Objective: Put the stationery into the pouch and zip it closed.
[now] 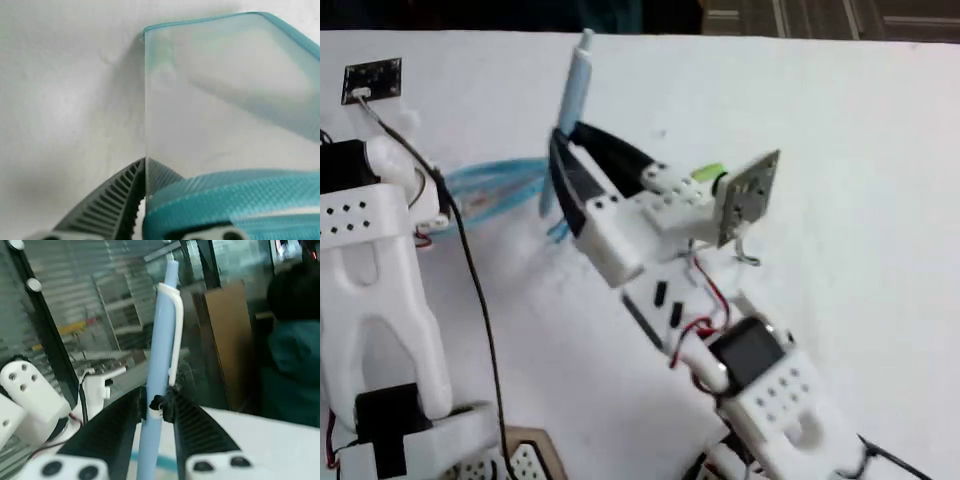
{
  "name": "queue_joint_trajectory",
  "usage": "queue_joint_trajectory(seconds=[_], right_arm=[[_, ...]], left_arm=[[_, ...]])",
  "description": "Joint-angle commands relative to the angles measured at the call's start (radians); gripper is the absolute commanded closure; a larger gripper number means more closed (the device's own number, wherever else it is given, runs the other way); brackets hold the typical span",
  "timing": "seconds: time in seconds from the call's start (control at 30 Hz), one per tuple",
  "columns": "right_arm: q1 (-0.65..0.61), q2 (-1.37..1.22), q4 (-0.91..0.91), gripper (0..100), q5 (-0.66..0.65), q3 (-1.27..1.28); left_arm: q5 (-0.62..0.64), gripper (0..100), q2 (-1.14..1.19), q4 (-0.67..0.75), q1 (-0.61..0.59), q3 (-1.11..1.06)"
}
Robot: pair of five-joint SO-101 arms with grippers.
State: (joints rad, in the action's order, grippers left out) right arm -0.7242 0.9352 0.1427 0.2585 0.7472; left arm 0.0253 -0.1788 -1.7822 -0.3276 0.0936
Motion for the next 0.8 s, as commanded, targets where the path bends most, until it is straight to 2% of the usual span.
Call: queue_joint_trajectory(seconds=[0.0,0.1,0.43,0.77], right_arm=[[-0.008,-0.087,-0.203,98.2,-0.083,-0.009],[-0.01,-0.174,-0.285,98.2,-0.135,-0.028],[-0.012,-0.375,-0.464,98.2,-0.143,-0.031],[-0.047,-0.441,-0.478,98.2,-0.144,-0.015]], left_arm=[[0.009,98,0.018,0.014,0.002,0.006],[0.025,98,0.018,0.017,0.001,0.006],[0.028,98,0.018,0.017,0.001,0.006],[0.035,98,0.018,0.018,0.002,0.008]])
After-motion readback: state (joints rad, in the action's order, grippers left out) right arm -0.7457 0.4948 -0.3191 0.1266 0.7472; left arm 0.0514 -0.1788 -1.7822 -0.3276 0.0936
